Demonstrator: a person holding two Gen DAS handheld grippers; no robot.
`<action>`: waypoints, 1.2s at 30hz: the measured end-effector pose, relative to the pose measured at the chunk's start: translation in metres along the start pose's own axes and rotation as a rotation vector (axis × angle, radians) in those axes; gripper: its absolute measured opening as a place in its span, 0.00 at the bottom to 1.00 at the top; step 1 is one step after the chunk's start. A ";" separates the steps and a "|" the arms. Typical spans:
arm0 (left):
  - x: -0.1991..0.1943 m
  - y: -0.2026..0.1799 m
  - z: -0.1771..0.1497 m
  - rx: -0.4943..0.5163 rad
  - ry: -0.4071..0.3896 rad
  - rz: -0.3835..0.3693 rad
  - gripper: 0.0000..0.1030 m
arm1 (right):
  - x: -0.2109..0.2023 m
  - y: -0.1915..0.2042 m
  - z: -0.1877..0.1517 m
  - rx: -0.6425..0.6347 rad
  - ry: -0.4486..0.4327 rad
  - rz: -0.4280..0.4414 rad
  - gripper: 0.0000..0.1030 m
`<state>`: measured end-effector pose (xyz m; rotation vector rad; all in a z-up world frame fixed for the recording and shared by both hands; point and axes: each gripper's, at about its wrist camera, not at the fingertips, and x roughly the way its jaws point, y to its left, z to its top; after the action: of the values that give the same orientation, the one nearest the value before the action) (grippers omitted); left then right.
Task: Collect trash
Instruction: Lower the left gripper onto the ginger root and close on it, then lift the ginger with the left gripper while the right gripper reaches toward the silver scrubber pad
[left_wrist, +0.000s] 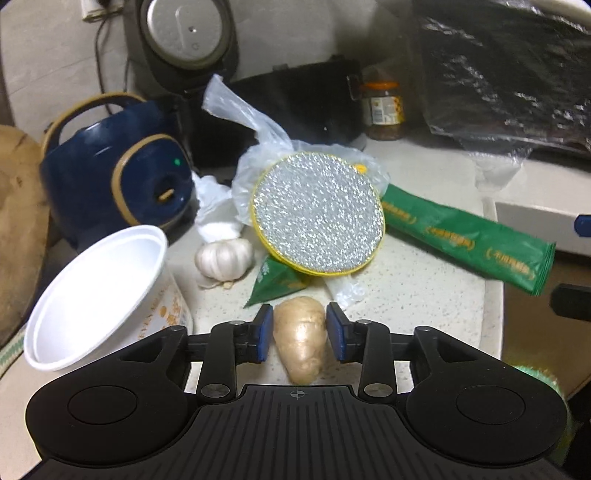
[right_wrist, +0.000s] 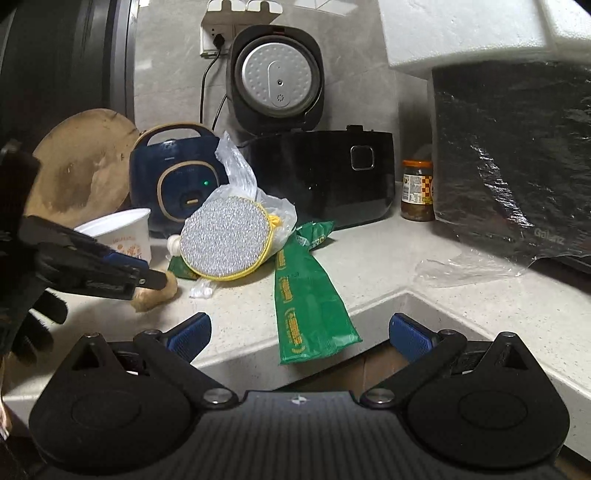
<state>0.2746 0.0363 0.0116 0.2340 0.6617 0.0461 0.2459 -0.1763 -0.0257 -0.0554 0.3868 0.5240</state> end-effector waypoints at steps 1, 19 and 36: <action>0.003 0.000 0.000 0.002 0.010 0.016 0.40 | 0.000 0.000 -0.001 -0.003 0.005 -0.002 0.99; -0.038 0.067 -0.025 -0.461 -0.062 -0.193 0.39 | 0.015 0.017 0.006 -0.061 0.060 0.065 0.99; -0.044 0.117 -0.055 -0.773 -0.087 -0.339 0.39 | 0.131 0.062 0.123 -0.028 0.052 0.024 0.99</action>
<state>0.2092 0.1560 0.0230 -0.6174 0.5474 -0.0356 0.3614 -0.0417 0.0421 -0.0919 0.4309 0.5522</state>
